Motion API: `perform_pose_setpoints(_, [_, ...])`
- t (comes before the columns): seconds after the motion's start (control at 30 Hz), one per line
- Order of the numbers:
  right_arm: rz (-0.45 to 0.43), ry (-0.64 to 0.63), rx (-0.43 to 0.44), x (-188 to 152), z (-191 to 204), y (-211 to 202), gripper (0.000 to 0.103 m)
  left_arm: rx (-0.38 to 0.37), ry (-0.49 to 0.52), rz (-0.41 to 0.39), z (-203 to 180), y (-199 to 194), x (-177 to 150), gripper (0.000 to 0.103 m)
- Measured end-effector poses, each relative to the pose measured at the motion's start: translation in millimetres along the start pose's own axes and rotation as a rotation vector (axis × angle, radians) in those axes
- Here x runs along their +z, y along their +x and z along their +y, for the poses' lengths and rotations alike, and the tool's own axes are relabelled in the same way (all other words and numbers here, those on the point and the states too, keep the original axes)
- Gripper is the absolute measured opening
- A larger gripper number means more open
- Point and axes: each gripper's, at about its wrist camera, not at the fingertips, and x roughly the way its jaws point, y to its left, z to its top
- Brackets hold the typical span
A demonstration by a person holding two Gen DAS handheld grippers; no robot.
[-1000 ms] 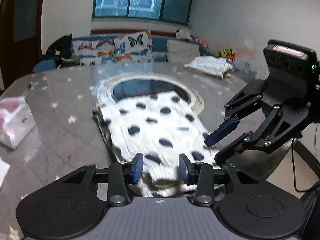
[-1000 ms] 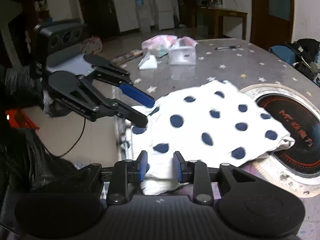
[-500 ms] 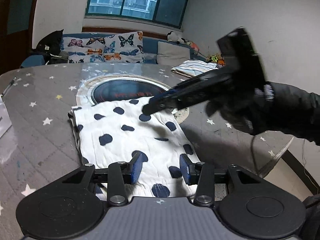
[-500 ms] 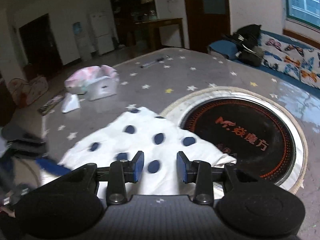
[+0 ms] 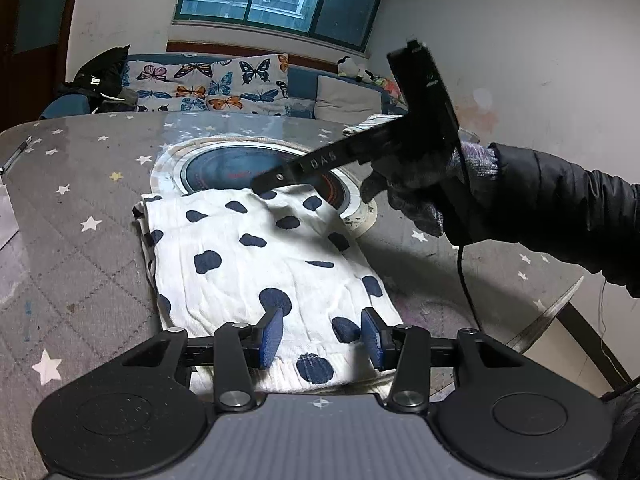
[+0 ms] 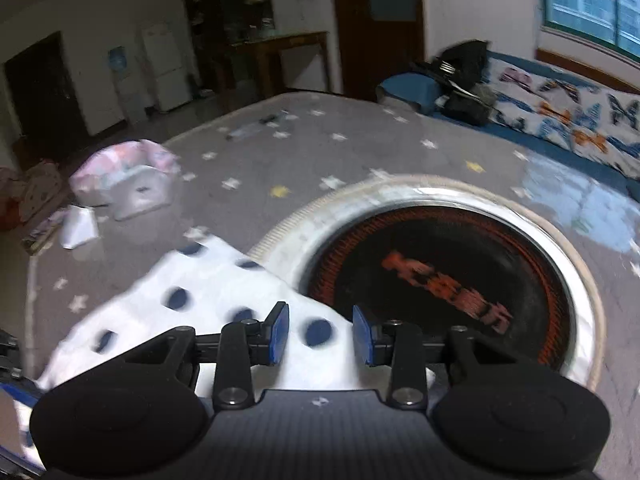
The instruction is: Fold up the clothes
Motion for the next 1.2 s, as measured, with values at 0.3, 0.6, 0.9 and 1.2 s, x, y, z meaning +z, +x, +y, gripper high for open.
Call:
perform_pose_setpoints(0.3, [0.072,-0.178,0.157,17,53,33,0.035,-0.004,-0.032,-0.006,1,-1,-3,0.048])
perform_pose_setpoints(0.6, [0.109,-0.23,0.157,35,64,72,0.035,-0.008,-0.062,-0.006,3,-4,-6,0.048])
perform_pose_setpoints(0.9, [0.078,-0.126,0.153,48,31,60,0.035,0.042,-0.064,-0.045,9,-31,-5,0.053])
perform_pose_setpoints(1.2, [0.121,0.011,0.132,24,-34,28,0.039,0.145,-0.125,-0.023,36,-71,-22,0.059])
